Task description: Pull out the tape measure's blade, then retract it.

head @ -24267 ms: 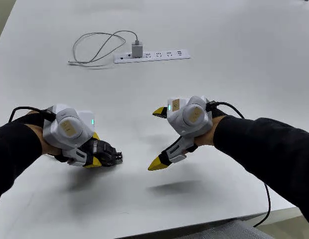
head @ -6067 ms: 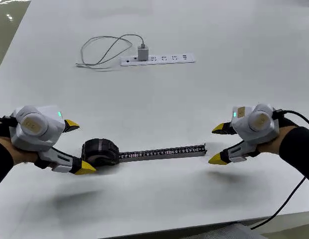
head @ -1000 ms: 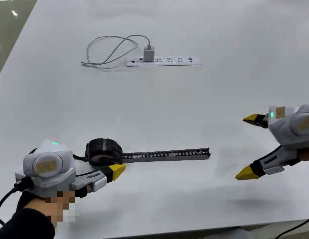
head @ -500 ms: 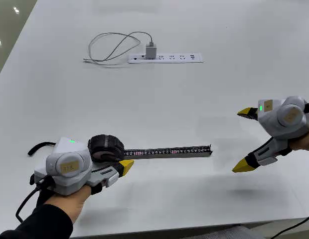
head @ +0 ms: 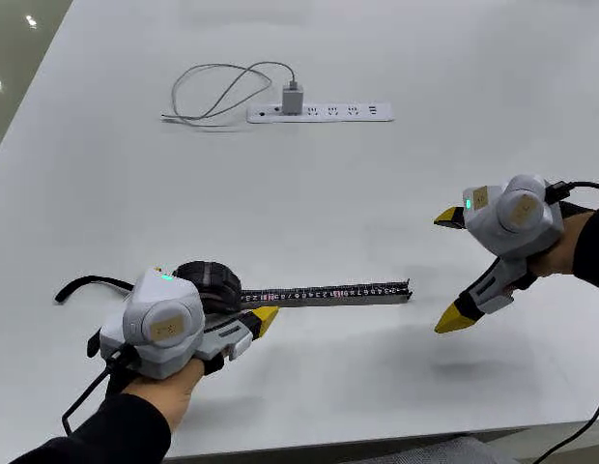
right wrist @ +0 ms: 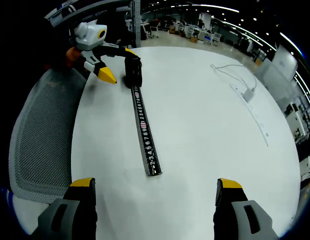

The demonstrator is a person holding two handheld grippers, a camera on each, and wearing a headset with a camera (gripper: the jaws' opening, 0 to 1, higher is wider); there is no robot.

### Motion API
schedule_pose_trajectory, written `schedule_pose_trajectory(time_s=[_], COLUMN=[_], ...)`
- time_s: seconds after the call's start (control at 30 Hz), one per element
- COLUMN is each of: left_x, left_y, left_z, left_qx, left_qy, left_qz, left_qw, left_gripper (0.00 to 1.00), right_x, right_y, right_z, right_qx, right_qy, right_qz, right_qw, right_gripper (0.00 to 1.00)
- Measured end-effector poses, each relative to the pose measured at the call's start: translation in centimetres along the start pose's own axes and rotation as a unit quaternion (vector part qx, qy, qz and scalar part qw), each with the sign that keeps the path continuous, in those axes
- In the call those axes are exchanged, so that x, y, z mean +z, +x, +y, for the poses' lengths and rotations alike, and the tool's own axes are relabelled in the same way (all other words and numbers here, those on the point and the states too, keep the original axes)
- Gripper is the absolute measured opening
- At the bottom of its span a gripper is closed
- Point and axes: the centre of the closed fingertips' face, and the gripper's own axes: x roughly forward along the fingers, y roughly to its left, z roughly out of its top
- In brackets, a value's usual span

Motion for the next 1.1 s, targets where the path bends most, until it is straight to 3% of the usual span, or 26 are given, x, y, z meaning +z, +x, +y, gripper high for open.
schedule_pose_trajectory(time_s=[0.37, 0.47, 0.53, 0.67, 0.73, 0.93, 1.1], left_x=[0.4, 0.2, 0.4, 0.2, -0.3, -0.6, -1.1], left_y=[0.4, 0.7, 0.6, 0.7, 0.8, 0.9, 1.2], left_z=[0.9, 0.8, 0.7, 0.6, 1.0, 1.7, 1.9], left_qx=[0.018, 0.013, 0.012, 0.009, 0.020, 0.029, 0.034], left_qy=[-0.035, -0.036, -0.026, -0.012, 0.001, -0.009, -0.017], left_qz=[-0.016, -0.011, -0.018, -0.014, -0.002, 0.002, 0.011], left_qw=[0.9991, 0.9992, 0.9994, 0.9998, 0.9998, 0.9995, 0.9992], left_gripper=[0.99, 0.99, 0.99, 0.99, 0.99, 0.99, 0.99], right_x=[0.7, 0.6, 0.8, 0.4, 0.4, 0.0, -0.2], right_y=[0.9, 1.0, 1.2, 1.8, 2.0, 2.9, 3.3], right_z=[-0.2, -0.3, -0.2, -0.3, -0.3, -0.6, -0.5], right_qx=[0.018, 0.018, 0.021, 0.022, 0.024, 0.027, 0.040], right_qy=[-0.021, -0.035, -0.032, -0.047, -0.053, -0.068, -0.057], right_qz=[0.007, 0.017, 0.011, 0.027, 0.031, 0.046, 0.049], right_qw=[0.9996, 0.9991, 0.9992, 0.9983, 0.9979, 0.9963, 0.9964], right_gripper=[0.99, 0.87, 0.91, 0.88, 0.86, 0.75, 0.59])
